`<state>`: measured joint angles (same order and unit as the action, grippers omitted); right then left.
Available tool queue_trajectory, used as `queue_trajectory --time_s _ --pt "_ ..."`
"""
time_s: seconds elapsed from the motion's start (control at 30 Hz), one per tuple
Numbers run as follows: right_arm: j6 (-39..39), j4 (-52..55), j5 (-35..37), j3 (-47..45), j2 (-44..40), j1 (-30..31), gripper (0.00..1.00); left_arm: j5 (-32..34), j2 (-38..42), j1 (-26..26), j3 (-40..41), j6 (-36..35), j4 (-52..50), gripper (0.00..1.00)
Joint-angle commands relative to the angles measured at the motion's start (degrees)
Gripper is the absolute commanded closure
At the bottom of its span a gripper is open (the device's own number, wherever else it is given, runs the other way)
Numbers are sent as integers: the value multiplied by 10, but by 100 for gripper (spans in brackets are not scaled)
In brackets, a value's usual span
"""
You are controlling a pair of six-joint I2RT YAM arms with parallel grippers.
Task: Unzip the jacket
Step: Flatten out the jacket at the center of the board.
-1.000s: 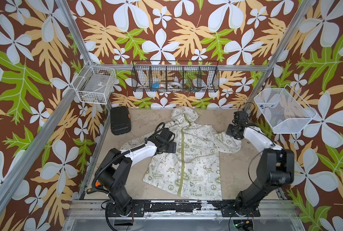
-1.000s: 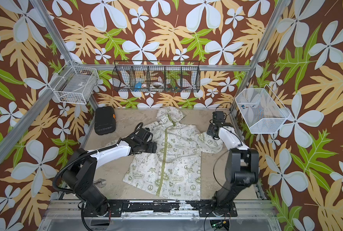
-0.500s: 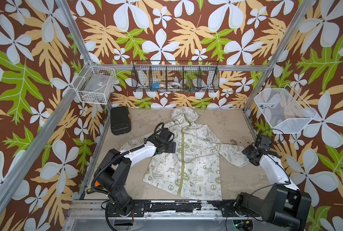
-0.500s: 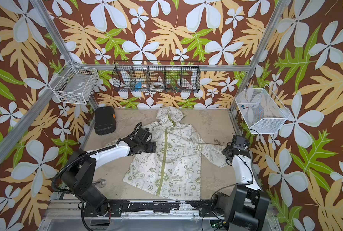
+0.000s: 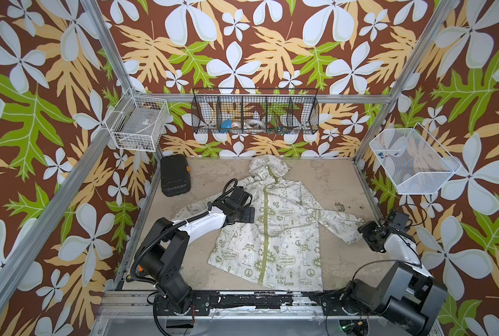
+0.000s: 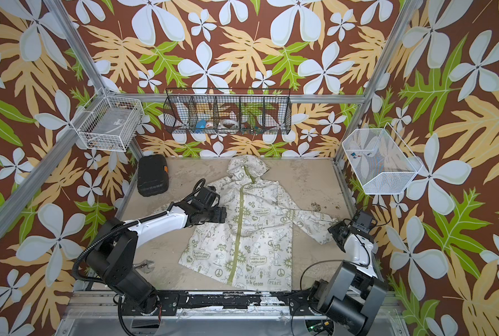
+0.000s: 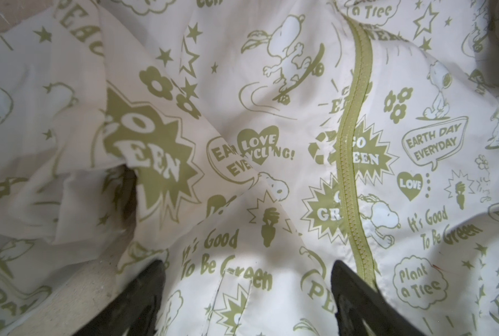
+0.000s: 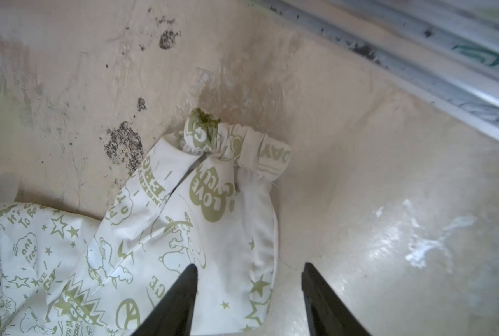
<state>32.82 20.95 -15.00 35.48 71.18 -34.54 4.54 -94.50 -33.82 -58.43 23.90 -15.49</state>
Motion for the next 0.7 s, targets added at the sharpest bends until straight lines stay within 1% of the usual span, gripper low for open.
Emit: queue_trajectory --time_s 0.0,0.03,0.1,0.13,0.2,0.23,0.3,0.33,0.37,0.4,0.43,0.5,0.53,0.57,0.6,0.63,0.67 --pt "-5 -54 -6 10 40 -1 30 -3 -2 1 -1 -7 13 10" --pt "-2 -59 6 12 53 0 28 -4 -2 1 0 -9 13 10" --pt "-5 -75 25 19 85 0 28 -6 -4 1 -1 -12 13 10" --pt "-5 -83 31 22 99 -1 29 -9 -6 1 -2 -14 12 10" --pt "-7 -94 38 35 134 -1 37 -13 -8 1 -5 -14 10 10" --pt "-6 -99 40 41 147 -1 44 -14 -9 1 -7 -14 10 10" --pt "-6 -103 42 61 171 -9 66 -13 -10 1 -11 -15 6 10" --pt "-3 -102 37 68 177 -18 73 -12 -11 1 -13 -16 4 10" --pt "0 -104 24 75 179 -34 78 -8 -11 0 -15 -16 2 10" --pt "7 -107 6 77 176 -55 87 -5 -11 1 -16 -17 0 10" --pt "16 -110 -7 77 172 -76 100 -2 -11 1 -16 -17 -1 10" --pt "49 -136 -40 57 152 -121 100 -1 -12 2 -17 -16 -4 10" --pt "74 -170 -68 33 140 -142 100 -2 -11 2 -18 -15 -5 10" --pt "97 -202 -93 11 128 -159 100 -3 -11 2 -19 -14 -6 11" --pt "111 -214 -102 -3 120 -167 100 -4 -10 2 -20 -15 -7 11" --pt "117 -216 -103 -8 112 -170 96 -3 -10 2 -21 -16 -9 11" --pt "114 -207 -100 -7 106 -170 83 -2 -8 2 -21 -17 -11 10"
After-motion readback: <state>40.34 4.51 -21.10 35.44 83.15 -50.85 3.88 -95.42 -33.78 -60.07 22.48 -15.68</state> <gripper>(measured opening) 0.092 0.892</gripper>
